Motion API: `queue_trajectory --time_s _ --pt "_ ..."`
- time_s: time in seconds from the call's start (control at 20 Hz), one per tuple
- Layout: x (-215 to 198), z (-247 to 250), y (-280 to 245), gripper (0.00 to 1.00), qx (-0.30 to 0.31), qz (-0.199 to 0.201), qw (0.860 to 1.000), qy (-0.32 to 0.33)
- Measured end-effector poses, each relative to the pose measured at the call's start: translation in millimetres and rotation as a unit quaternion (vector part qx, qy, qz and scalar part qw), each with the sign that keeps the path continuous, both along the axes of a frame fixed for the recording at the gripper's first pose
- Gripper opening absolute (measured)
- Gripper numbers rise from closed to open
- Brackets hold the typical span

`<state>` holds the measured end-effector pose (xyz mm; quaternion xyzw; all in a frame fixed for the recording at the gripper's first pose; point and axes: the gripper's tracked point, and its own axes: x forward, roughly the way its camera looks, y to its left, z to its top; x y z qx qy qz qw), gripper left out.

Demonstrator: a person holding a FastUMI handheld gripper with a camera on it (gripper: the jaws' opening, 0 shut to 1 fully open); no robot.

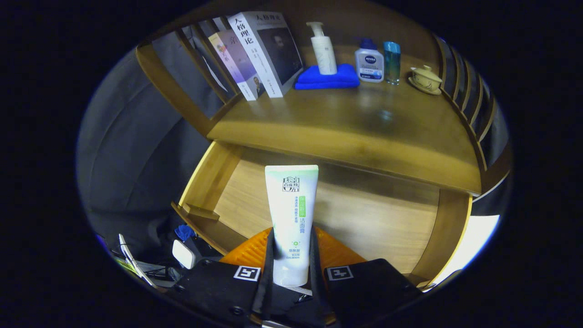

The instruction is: Pull open the drawer, take out the items inside it, and place them on the countertop above the cabinet.

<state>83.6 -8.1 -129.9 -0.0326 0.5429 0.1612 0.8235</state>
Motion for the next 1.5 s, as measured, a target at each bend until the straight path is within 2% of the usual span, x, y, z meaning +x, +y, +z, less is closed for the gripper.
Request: queue_trajectory --time_s 0.3,0.55,1.1,1.25,1.3,1.5 --pt "53.7 39.4 -13.5 0.39 0.03 -0.051 0.996 -0.063" --pt "105.4 58.5 -25.6 0.39 0.031 -0.095 0.99 -0.095" --pt "179.3 35.8 -31.5 0.38 0.069 -0.2 0.977 -0.034" --pt "186.3 24.2 -36.4 0.38 0.049 -0.205 0.977 -0.023" --pt "186.3 22.8 -35.0 0.42 0.052 -0.206 0.977 -0.022" --pt "195.0 4.6 -41.9 0.44 0.035 -0.222 0.974 -0.012"
